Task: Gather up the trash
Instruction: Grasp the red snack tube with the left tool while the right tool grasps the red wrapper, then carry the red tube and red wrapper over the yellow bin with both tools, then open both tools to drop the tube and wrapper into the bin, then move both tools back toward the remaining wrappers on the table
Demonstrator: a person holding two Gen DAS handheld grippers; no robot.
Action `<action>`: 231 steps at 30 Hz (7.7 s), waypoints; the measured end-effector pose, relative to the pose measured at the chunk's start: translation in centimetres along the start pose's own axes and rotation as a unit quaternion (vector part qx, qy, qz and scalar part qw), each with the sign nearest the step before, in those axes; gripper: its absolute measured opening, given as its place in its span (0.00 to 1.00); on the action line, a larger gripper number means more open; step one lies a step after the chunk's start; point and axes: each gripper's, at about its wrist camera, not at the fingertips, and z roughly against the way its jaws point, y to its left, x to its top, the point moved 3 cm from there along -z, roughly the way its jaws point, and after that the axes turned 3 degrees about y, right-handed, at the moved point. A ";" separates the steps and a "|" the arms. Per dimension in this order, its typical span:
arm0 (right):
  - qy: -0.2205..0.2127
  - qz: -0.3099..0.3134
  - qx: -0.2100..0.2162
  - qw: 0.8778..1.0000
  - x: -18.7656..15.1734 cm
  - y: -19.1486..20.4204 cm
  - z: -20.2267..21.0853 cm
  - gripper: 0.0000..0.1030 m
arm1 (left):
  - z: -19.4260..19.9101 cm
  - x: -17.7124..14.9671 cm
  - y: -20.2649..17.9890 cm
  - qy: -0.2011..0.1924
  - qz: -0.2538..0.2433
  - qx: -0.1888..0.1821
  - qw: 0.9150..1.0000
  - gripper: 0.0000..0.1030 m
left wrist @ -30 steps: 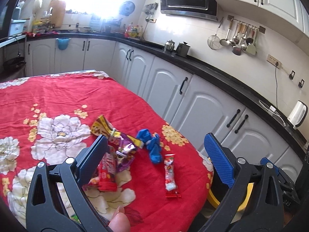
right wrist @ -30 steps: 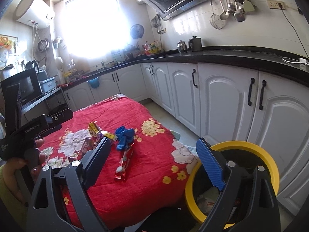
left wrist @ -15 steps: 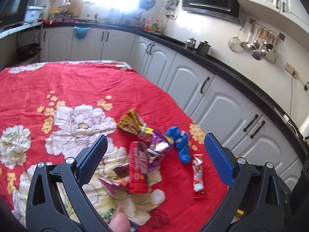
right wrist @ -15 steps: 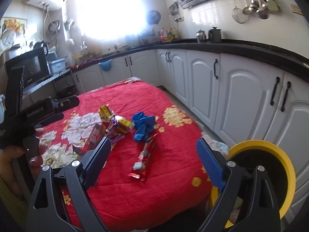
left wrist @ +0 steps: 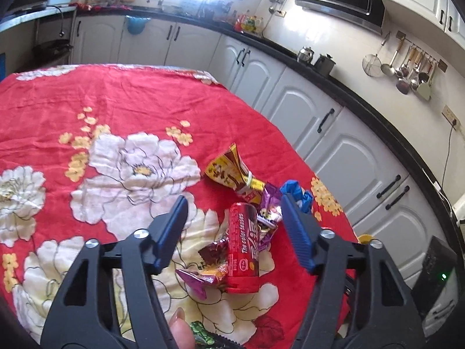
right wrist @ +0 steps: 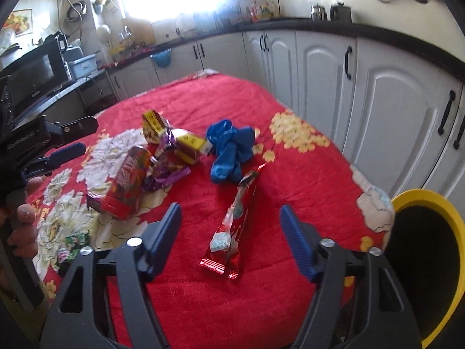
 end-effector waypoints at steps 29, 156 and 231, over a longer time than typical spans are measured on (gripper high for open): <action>0.014 -0.030 0.014 0.999 -2.3 -0.8 -1.4 0.18 | -5.4 -3.4 -2.1 0.093 -0.063 0.022 0.993 0.38; -0.109 -0.188 -0.113 0.970 -8.6 -23.6 16.4 0.16 | -4.1 -17.4 -31.9 0.096 -0.321 -0.189 0.923 0.25; -0.152 -0.162 -0.094 0.970 -5.8 -18.5 18.0 0.75 | -1.9 -10.5 -23.7 0.036 -0.221 -0.117 0.968 0.89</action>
